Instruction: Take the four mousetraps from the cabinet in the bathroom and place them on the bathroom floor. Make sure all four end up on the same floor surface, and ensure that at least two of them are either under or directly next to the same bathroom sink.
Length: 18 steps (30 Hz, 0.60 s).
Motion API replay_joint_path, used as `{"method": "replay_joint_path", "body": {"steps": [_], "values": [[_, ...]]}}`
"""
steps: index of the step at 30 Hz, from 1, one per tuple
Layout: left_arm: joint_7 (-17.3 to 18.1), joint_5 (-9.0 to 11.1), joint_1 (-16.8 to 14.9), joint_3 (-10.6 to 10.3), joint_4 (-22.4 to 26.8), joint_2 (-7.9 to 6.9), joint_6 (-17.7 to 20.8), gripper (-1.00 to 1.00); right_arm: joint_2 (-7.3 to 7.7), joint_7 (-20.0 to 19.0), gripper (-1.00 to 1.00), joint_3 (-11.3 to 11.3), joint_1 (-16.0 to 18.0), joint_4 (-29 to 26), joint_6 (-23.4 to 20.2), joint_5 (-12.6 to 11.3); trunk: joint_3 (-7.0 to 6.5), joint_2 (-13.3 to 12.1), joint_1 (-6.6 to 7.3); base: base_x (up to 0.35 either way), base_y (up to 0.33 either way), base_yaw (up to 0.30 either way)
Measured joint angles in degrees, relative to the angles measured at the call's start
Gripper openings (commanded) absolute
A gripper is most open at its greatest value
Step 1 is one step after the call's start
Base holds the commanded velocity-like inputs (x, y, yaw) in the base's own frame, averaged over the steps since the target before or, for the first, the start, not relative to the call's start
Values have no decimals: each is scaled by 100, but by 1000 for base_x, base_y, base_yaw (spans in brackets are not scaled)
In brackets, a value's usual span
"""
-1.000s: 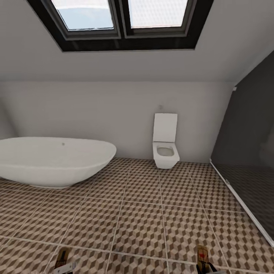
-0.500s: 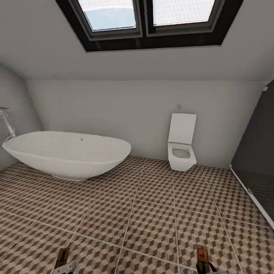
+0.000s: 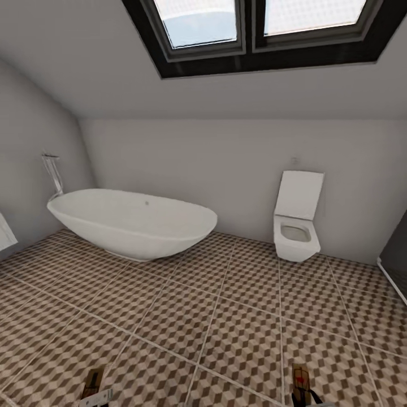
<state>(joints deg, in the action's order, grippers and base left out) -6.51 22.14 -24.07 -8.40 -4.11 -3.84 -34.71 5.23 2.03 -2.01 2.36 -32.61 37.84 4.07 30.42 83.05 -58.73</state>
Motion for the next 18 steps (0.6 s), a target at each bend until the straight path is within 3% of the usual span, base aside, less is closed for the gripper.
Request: {"method": "replay_joint_path", "body": {"steps": [18], "values": [[-2,0,0,1,-3,3,8,-100,0,0,-100,0,0,0,0,0,0,0,0,0,0,285]]}}
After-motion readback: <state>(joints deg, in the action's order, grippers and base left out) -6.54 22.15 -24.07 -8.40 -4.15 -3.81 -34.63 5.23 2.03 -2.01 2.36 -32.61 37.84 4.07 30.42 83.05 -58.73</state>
